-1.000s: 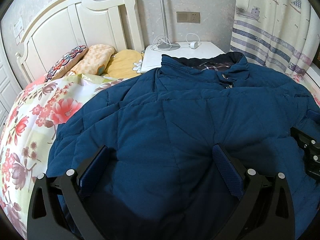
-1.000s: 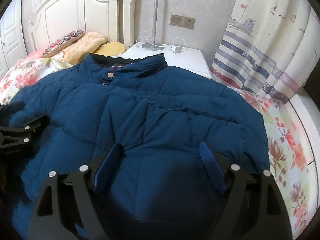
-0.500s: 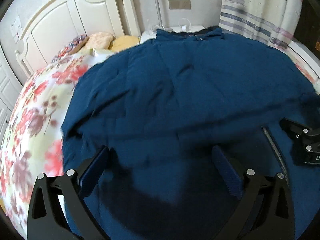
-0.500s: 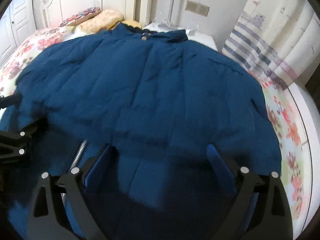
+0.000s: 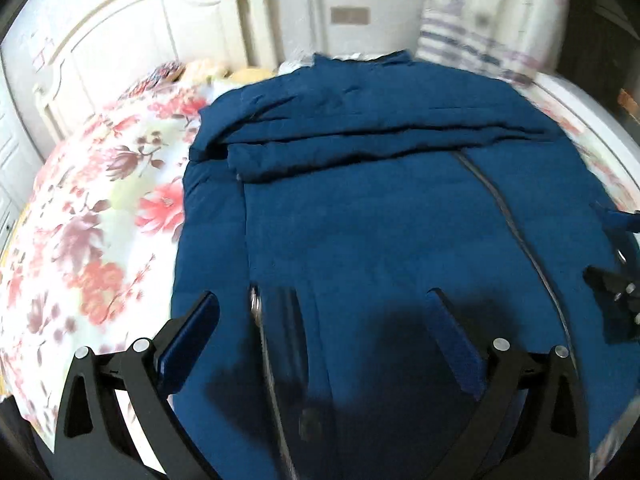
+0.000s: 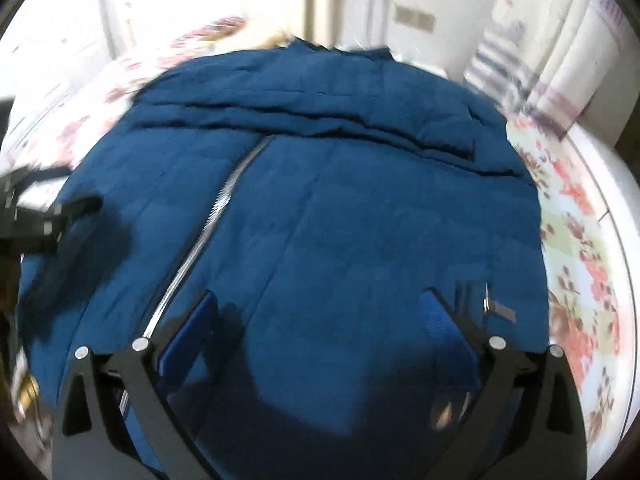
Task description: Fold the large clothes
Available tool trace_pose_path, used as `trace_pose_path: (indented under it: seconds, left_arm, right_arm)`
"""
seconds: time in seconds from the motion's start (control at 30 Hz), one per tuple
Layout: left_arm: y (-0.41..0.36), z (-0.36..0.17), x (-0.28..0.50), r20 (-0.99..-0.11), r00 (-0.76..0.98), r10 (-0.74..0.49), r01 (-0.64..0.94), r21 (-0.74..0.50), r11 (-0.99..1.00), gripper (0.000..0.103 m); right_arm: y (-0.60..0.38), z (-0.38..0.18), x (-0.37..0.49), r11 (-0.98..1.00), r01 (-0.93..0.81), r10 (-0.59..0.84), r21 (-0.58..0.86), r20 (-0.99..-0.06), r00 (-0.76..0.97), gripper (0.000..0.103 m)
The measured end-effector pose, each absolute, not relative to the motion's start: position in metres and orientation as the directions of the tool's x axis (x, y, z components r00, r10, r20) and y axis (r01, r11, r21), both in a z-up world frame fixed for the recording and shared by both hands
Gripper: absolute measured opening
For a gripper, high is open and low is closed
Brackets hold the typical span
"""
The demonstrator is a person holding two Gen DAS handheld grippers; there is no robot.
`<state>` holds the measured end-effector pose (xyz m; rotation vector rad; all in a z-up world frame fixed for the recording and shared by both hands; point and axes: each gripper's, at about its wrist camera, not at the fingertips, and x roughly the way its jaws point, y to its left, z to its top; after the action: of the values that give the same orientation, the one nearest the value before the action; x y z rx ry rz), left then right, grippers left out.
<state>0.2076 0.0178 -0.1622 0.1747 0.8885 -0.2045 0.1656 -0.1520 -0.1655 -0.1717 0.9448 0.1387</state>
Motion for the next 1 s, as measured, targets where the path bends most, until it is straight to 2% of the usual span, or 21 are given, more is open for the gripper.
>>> trace_pose_path:
  seconds: [0.07, 0.1, 0.17, 0.23, 0.37, 0.43, 0.53, 0.63, 0.7, 0.77, 0.83, 0.9, 1.0]
  left_arm:
    - [0.013, -0.175, 0.192, -0.802, 0.593, -0.072, 0.275, 0.118, 0.954, 0.098]
    - [0.011, -0.187, 0.186, -0.815, 0.578, -0.048, 0.29, 0.15, 0.945, 0.099]
    - [0.023, -0.187, 0.175, -0.8, 0.595, -0.074, 0.266, 0.109, 0.958, 0.099]
    - [0.031, -0.183, 0.16, -0.801, 0.592, -0.094, 0.239, 0.063, 0.969, 0.098]
    - [0.026, -0.185, 0.126, -0.779, 0.616, -0.117, 0.298, 0.094, 0.95, 0.099]
    - [0.031, -0.191, 0.123, -0.765, 0.631, -0.13, 0.306, 0.091, 0.948, 0.099]
    - [0.049, -0.185, 0.115, -0.767, 0.62, -0.166, 0.3, 0.037, 0.953, 0.098]
    - [0.078, -0.172, 0.094, -0.719, 0.671, -0.182, 0.282, 0.02, 0.959, 0.098]
    - [0.106, -0.171, 0.084, -0.702, 0.68, -0.212, 0.248, -0.052, 0.967, 0.098]
    - [0.129, -0.177, 0.08, -0.703, 0.664, -0.256, 0.216, -0.147, 0.965, 0.098]
    - [0.144, -0.184, 0.079, -0.694, 0.641, -0.328, 0.21, -0.253, 0.944, 0.098]
    - [0.149, -0.19, 0.074, -0.677, 0.618, -0.4, 0.223, -0.337, 0.915, 0.098]
    - [0.143, -0.196, 0.063, -0.666, 0.613, -0.426, 0.24, -0.356, 0.903, 0.098]
  right_arm:
    - [-0.143, -0.181, 0.145, 0.965, -0.225, 0.02, -0.135, -0.817, 0.577, 0.1]
    - [-0.149, -0.182, 0.134, 0.972, -0.208, 0.042, -0.107, -0.795, 0.605, 0.1]
    - [-0.158, -0.177, 0.119, 0.983, -0.173, 0.054, -0.064, -0.797, 0.602, 0.1]
    - [-0.158, -0.167, 0.101, 0.982, -0.156, 0.019, -0.103, -0.773, 0.634, 0.1]
    - [-0.16, -0.18, 0.077, 0.962, -0.246, 0.063, -0.118, -0.781, 0.622, 0.1]
    - [-0.172, -0.186, 0.069, 0.975, -0.215, 0.096, -0.054, -0.77, 0.63, 0.1]
    - [-0.179, -0.174, 0.049, 0.973, -0.221, 0.092, -0.064, -0.772, 0.629, 0.1]
    - [-0.207, -0.157, 0.018, 0.984, -0.163, 0.056, -0.074, -0.735, 0.676, 0.1]
    - [-0.236, -0.152, 0.002, 0.995, -0.09, 0.035, -0.039, -0.716, 0.698, 0.1]
    - [-0.274, -0.156, -0.008, 0.997, -0.01, 0.064, 0.08, -0.708, 0.703, 0.099]
    - [-0.296, -0.165, -0.014, 0.981, 0.028, 0.119, 0.192, -0.707, 0.697, 0.091]
    - [-0.305, -0.175, -0.021, 0.965, 0.027, 0.171, 0.26, -0.705, 0.689, 0.089]
    - [-0.304, -0.185, -0.024, 0.963, 0.007, 0.193, 0.27, -0.704, 0.683, 0.089]
